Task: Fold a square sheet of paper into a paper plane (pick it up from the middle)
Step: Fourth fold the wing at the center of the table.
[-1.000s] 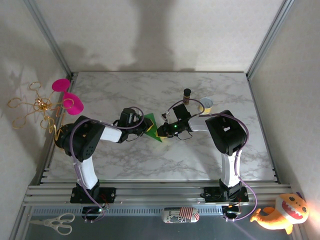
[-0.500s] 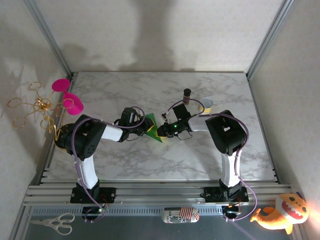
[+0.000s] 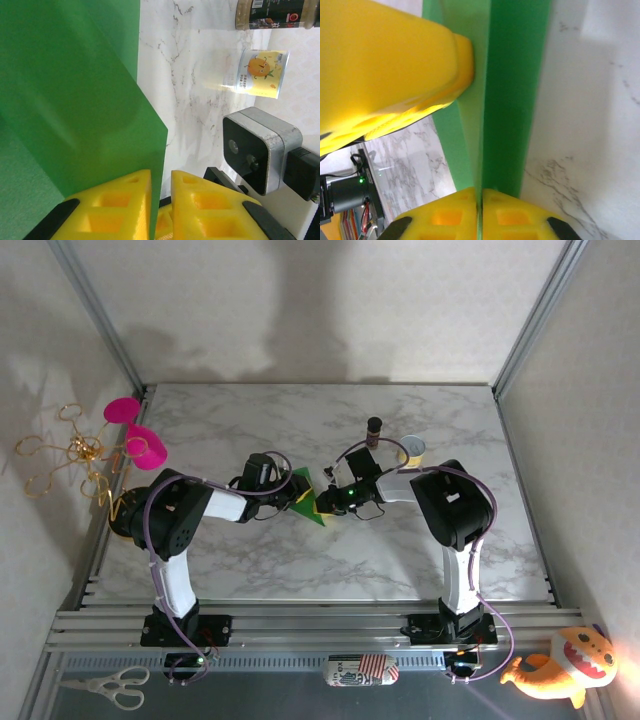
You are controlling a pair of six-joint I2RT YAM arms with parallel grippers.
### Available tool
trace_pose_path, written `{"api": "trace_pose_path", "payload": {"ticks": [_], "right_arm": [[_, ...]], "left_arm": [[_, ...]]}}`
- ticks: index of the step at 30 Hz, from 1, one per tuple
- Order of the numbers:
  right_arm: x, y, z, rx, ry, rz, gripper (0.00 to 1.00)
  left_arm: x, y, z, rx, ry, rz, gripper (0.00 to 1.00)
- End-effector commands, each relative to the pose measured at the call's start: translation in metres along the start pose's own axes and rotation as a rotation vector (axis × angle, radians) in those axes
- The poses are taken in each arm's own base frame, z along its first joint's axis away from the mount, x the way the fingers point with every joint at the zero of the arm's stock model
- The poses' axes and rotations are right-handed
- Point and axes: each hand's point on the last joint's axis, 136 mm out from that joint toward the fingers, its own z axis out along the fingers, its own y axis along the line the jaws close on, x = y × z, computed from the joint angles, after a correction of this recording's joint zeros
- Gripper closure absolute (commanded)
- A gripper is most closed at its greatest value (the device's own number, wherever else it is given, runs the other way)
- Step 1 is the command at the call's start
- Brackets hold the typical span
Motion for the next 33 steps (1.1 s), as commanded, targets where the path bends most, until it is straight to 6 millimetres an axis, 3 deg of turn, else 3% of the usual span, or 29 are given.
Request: {"api": "trace_pose_path", "payload": {"ticks": [1,7,21,33], "right_arm": [[0.038,-0.065,0.014,0.196,0.071,0.128,0.92],[0.04,-0.065,0.013,0.185,0.045,0.132,0.94],[0.042,-0.067,0.014,0.184,0.046,0.145,0.95],[0.039,-0.068,0.014,0.199,0.05,0.144,0.86]], "left_arm": [[-0.009,-0.017,-0.012,0.055,-0.045,0.027,0.81],[-0.013,-0.011,-0.026,0.077,-0.099,-0.025,0.78],[-0.009,-0.006,-0.005,0.077,-0.037,-0.039,0.85],[-0.009,0.002,0.002,0.048,-0.026,-0.039,0.85]]}}
